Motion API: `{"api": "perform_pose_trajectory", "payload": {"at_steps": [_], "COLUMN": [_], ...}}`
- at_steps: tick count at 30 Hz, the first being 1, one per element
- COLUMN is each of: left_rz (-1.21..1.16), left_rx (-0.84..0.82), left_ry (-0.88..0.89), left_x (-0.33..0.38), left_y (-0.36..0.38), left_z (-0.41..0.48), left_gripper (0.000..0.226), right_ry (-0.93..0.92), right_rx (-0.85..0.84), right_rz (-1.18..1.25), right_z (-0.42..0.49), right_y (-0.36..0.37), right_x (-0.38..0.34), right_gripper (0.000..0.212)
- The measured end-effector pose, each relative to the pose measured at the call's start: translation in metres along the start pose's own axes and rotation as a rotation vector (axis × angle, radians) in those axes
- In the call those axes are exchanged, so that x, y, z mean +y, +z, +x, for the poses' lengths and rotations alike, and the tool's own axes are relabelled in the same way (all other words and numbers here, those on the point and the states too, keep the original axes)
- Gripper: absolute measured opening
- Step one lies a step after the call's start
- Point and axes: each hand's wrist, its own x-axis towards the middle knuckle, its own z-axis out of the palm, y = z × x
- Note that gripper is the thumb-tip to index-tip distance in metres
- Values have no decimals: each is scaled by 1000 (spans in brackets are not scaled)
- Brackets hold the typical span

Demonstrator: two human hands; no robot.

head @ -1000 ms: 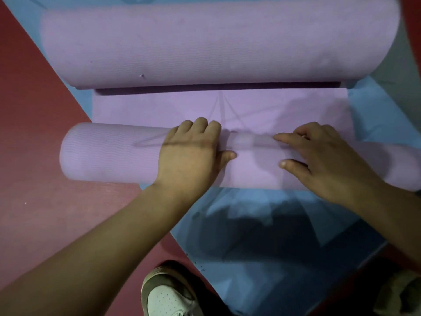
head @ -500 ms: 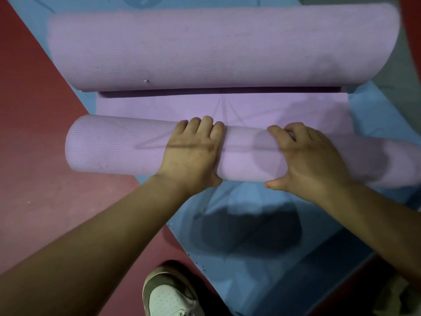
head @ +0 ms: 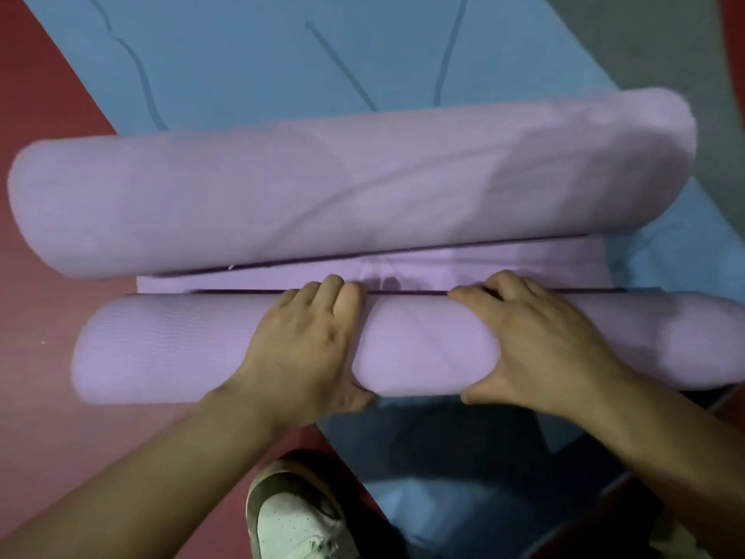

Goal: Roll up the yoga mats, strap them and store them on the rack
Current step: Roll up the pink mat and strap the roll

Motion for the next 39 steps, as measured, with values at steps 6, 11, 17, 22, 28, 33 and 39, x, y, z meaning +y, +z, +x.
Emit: {"api": "perform_pose_trajectory", "payload": {"at_steps": [6,11,17,22,28,33,39], "left_rz": [-47,-119,-198,-172,175,154,144], "left_rx": [-58,-129,-141,-10,-12,10,-22], "left_ry": [-58,-94,-162,-176,-68,-82,-74], "left_x": [-5,-13,-15,-17,-14,-16,-9], "left_y": [-12,-28,-36,-33,-13,-18,-22], "left_z": [16,26,33,26,16,28,10], "left_gripper": [105,109,103,87,124,113,101], "right_ry": [-27,-48,-70,-44,-62,-70,-94], "right_rx": [-16,59,96,165,217,330,365], "right_rz": [10,105,14,45,-163,-132,-82], "right_z": [10,11,15,12,13,29,11], "right_y": [-13,-18,-28,-27,7,7,5], "right_x": [4,9,6,7,2,7,0], "right_gripper": [123,94,90,73,127,116,88]}}
